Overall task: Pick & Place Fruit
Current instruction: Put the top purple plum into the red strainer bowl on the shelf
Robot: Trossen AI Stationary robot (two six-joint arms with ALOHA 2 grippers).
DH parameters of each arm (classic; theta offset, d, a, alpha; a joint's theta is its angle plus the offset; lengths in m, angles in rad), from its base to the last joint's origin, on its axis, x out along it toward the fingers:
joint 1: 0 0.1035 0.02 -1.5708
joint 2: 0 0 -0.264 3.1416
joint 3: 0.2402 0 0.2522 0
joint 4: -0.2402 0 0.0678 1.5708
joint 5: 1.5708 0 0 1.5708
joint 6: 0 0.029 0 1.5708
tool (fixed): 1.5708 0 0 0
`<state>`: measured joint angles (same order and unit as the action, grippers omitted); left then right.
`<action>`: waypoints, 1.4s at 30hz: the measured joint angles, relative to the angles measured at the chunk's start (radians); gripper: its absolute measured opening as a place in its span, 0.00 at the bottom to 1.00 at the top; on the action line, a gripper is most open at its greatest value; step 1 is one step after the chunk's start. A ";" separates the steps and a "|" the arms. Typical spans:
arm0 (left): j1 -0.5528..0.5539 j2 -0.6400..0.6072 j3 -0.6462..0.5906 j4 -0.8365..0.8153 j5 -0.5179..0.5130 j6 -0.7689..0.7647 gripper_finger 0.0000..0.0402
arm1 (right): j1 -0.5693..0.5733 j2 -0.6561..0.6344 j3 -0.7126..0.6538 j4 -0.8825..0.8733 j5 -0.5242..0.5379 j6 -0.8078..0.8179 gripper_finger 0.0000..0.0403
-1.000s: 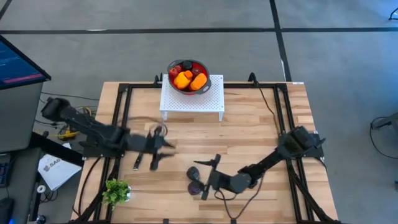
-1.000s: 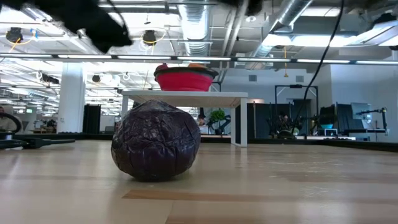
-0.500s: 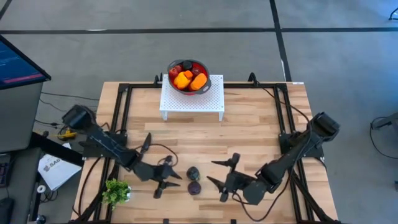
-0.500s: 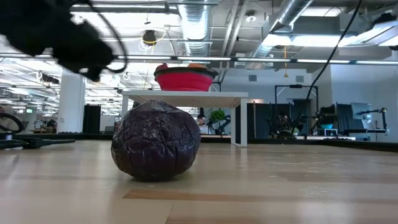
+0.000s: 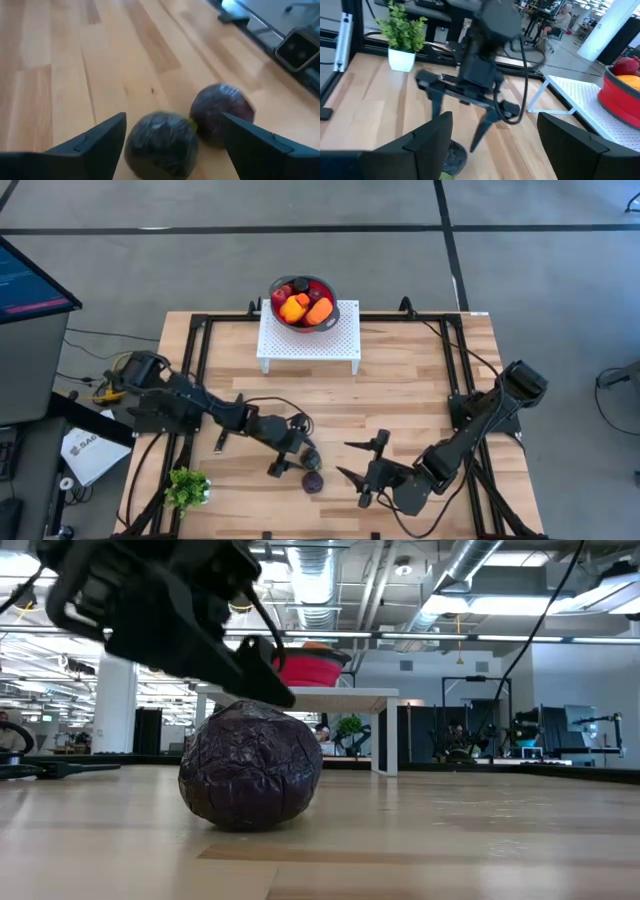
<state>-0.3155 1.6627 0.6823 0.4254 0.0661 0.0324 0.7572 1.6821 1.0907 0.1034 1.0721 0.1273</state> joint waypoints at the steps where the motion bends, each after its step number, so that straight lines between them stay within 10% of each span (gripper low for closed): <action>1: 0.011 0.011 0.000 0.000 0.016 0.011 0.78 | 0.001 0.000 0.000 0.000 0.000 0.004 0.71; 20: 0.027 0.107 0.000 0.087 -0.005 0.085 0.56 | -0.055 0.193 -0.001 -0.104 -0.001 0.309 0.71; 28: 0.042 -0.043 0.000 0.104 -0.103 -0.239 0.54 | -0.016 0.205 0.000 -0.252 0.010 0.466 0.71; 42: 0.046 -0.304 -0.001 0.131 -0.103 -0.459 0.57 | -0.157 0.202 0.000 0.218 0.004 -0.232 0.71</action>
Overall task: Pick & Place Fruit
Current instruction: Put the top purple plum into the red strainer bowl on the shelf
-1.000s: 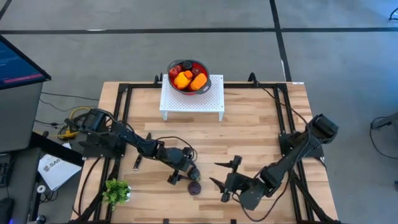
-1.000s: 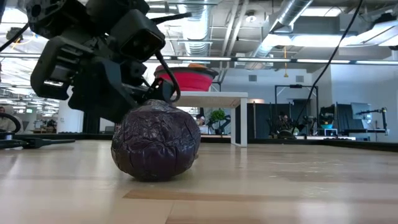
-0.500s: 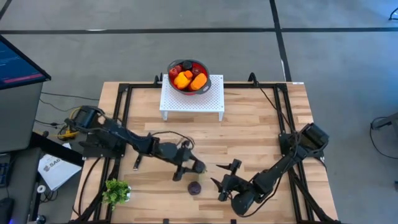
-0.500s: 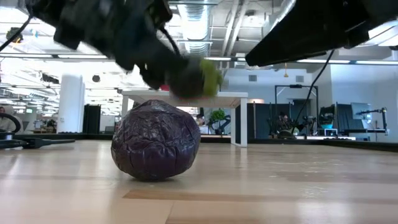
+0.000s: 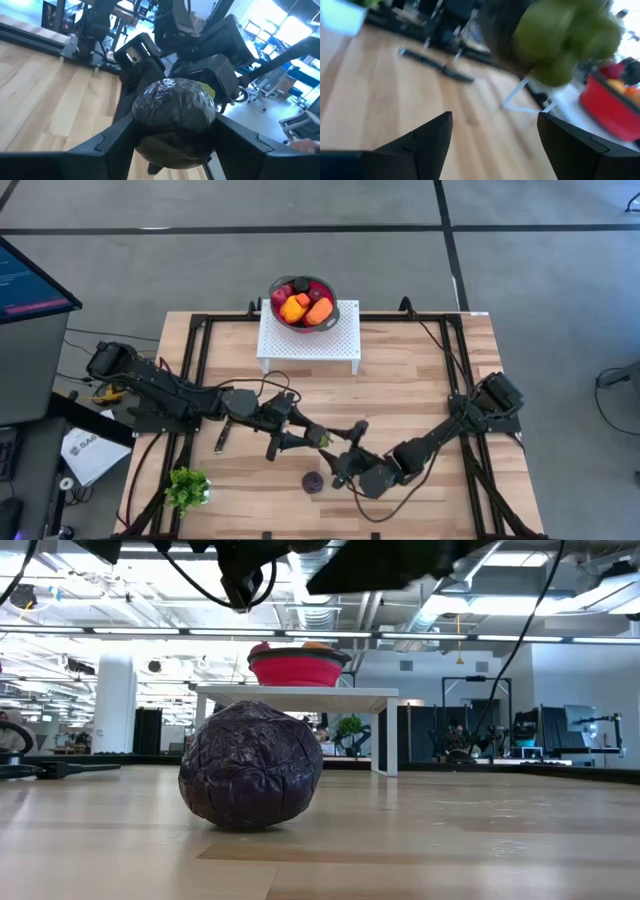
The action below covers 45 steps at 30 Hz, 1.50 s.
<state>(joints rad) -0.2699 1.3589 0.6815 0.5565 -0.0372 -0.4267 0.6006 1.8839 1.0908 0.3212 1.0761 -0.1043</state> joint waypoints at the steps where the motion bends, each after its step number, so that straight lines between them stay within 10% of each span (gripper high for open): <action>1: 0.000 -0.004 0.000 0.000 0.000 0.000 0.57 | -0.010 0.000 0.000 0.044 0.002 -0.042 0.71; 11: -0.001 -0.006 0.001 0.021 0.006 0.002 0.58 | -0.011 0.000 0.000 0.423 0.005 -0.449 0.71; 25: 0.000 -0.006 0.001 0.022 0.017 0.001 0.65 | 0.000 0.000 0.013 0.438 -0.035 -0.497 0.58; 45: 0.065 -0.030 -0.003 -0.017 0.053 0.449 0.91 | 0.002 -0.002 0.019 0.164 -0.081 -0.105 0.53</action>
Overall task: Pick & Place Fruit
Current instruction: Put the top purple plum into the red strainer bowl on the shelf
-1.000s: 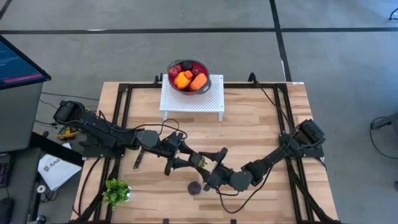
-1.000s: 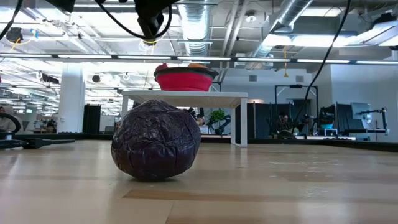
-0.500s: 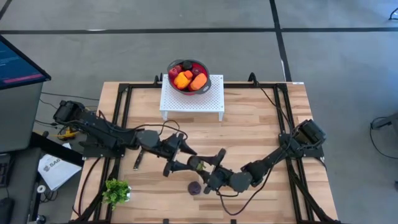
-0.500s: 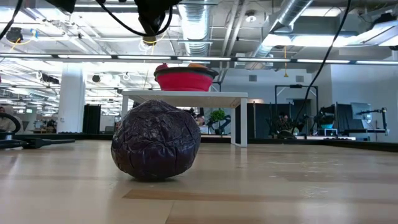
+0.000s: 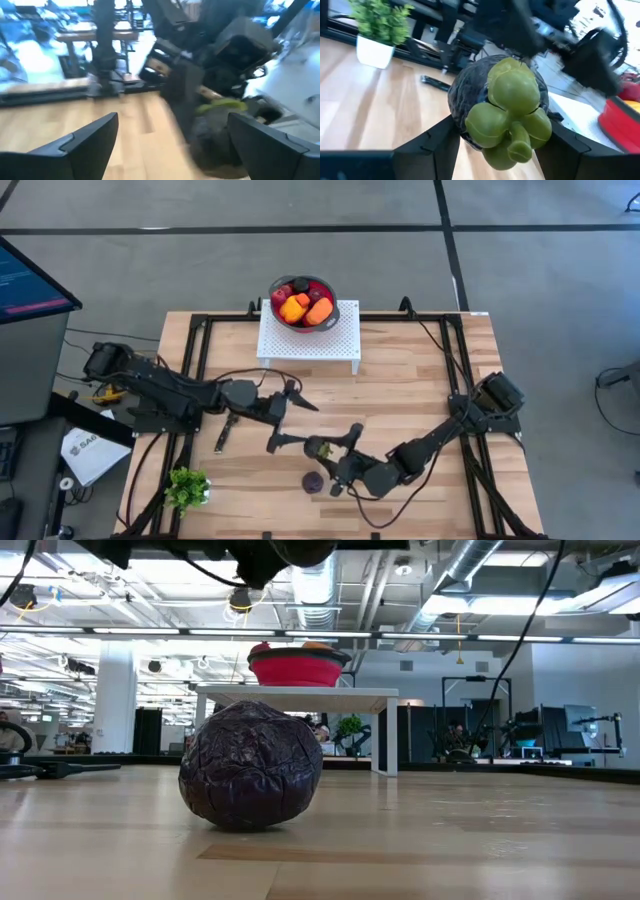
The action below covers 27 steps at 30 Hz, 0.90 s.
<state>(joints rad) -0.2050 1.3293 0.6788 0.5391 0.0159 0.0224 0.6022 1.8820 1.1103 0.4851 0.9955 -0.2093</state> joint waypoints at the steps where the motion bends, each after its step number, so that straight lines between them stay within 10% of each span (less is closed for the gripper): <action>1: -0.003 -0.008 0.000 0.001 -0.003 0.026 0.91 | 0.002 0.000 0.000 -0.005 0.000 0.008 0.53; 14: -0.228 -0.019 0.002 -0.128 -0.419 0.272 0.85 | -0.061 0.000 -0.001 -0.120 -0.057 0.239 0.54; 27: -0.186 0.015 0.002 -0.160 -0.462 0.199 0.83 | -0.149 0.000 -0.001 -0.168 -0.191 0.328 0.54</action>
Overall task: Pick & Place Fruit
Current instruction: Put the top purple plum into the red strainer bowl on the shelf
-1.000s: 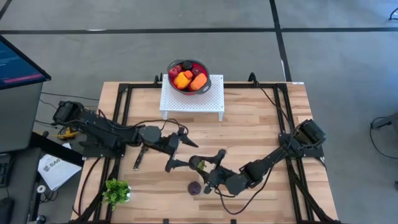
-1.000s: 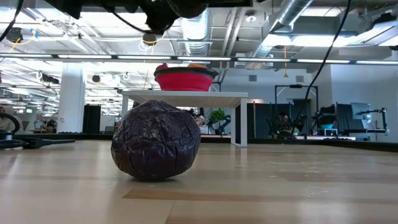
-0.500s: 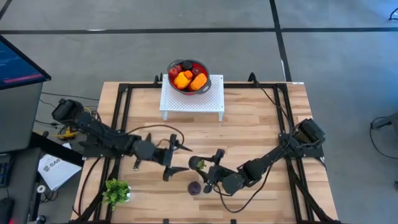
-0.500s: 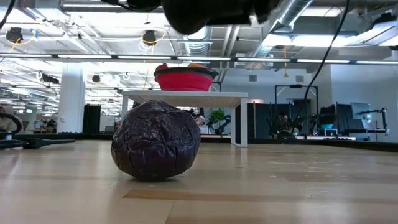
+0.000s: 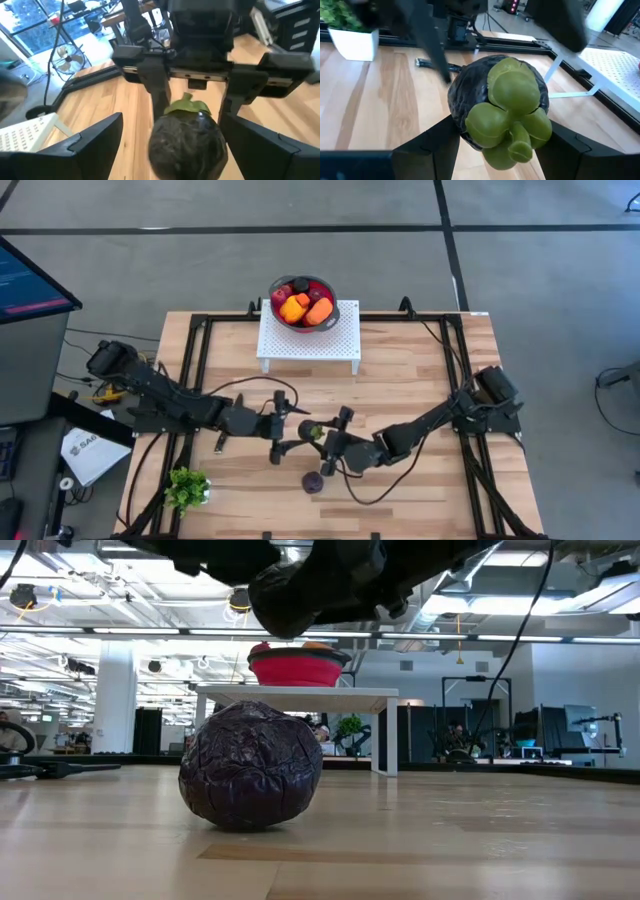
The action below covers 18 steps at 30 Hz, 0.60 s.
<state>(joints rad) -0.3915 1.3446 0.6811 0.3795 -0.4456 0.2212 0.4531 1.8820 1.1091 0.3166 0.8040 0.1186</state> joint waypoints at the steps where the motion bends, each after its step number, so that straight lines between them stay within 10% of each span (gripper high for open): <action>1: 0.006 0.012 0.000 0.001 0.000 0.002 0.82 | -0.004 0.000 0.000 -0.003 -0.003 0.004 0.54; 18: 0.027 0.086 0.000 0.004 0.041 0.001 0.54 | -0.016 0.002 -0.002 -0.037 -0.026 0.040 0.54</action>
<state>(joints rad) -0.3645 1.4307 0.6811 0.3840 -0.4042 0.2219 0.4370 1.8839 1.1076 0.2795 0.7784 0.1588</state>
